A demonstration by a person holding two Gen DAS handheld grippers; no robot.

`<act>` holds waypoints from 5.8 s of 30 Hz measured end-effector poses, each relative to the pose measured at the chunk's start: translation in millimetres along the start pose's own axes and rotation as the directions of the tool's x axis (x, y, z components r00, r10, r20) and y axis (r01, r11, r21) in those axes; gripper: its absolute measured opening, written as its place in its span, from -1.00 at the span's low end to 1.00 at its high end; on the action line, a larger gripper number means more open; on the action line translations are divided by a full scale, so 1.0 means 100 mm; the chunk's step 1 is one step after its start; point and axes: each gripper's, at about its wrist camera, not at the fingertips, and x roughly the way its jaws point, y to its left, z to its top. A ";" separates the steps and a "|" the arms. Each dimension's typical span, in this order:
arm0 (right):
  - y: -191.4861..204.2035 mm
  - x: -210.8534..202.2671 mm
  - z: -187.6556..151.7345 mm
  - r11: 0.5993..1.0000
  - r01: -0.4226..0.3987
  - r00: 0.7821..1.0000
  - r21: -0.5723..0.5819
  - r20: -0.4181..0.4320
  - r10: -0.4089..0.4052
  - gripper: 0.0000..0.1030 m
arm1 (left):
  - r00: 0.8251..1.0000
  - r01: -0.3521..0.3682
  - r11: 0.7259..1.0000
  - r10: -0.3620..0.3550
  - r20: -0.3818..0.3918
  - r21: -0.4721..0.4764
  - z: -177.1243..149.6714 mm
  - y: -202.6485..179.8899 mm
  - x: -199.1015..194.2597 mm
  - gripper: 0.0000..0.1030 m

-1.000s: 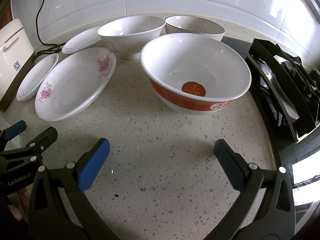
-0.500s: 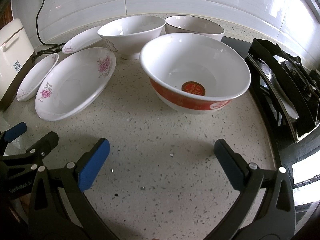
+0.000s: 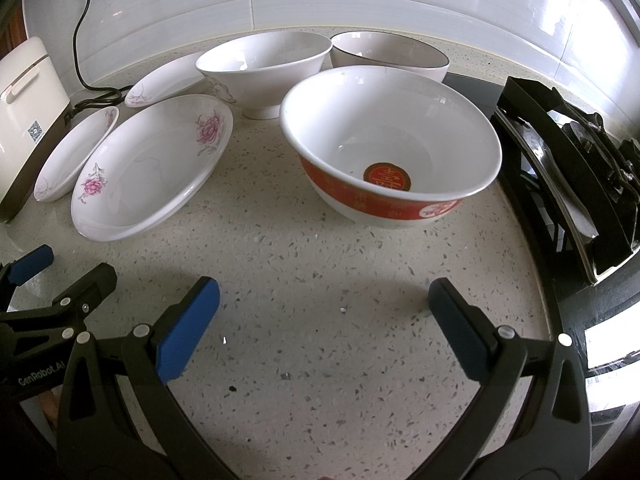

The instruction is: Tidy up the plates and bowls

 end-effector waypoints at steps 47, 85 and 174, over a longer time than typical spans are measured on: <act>0.30 -0.08 0.20 0.923 -0.374 0.923 0.088 0.129 0.362 0.43 | 0.918 0.393 0.873 -0.357 0.171 -0.288 0.17 0.42 0.08 0.32; 0.46 0.02 0.41 0.937 -0.345 0.930 0.046 0.152 0.335 -0.49 | 0.936 0.331 0.883 -0.264 0.232 -0.331 0.19 0.55 0.10 -0.62; 2.82 -0.45 -0.47 0.646 -0.551 0.808 -0.528 -0.145 0.571 -0.49 | 0.971 -0.107 0.784 0.215 0.107 -0.611 -1.52 2.21 -1.20 -0.59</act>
